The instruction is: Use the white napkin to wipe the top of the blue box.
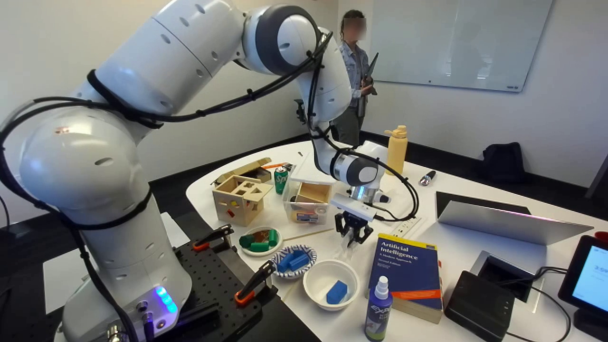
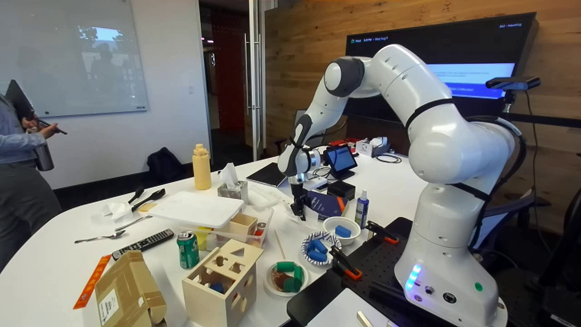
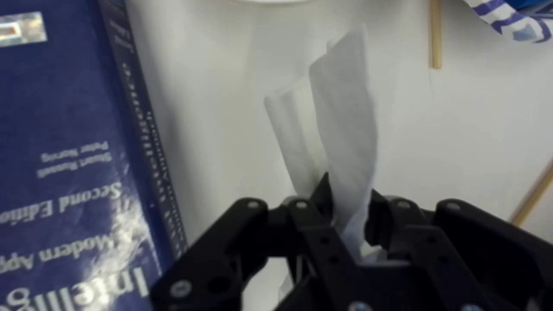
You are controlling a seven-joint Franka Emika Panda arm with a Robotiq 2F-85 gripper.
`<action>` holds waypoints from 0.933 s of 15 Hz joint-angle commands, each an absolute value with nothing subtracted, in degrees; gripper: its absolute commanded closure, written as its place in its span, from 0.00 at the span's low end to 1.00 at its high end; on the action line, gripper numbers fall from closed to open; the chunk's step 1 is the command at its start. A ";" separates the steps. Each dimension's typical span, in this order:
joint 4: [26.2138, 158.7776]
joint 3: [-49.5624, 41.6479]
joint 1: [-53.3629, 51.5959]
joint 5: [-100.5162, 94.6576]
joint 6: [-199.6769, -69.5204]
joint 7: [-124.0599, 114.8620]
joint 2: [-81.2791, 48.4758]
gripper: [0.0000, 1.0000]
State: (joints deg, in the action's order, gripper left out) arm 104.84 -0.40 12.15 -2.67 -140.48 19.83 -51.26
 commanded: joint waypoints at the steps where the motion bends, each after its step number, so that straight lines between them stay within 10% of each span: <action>1: 109.60 0.77 14.03 -0.47 -137.67 19.30 -42.04 0.97; 14: 93.84 -7.09 16.91 -0.50 -141.34 11.49 -49.98 0.97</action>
State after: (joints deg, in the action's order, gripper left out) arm 98.83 -6.42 16.60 -0.50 -140.91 13.88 -45.52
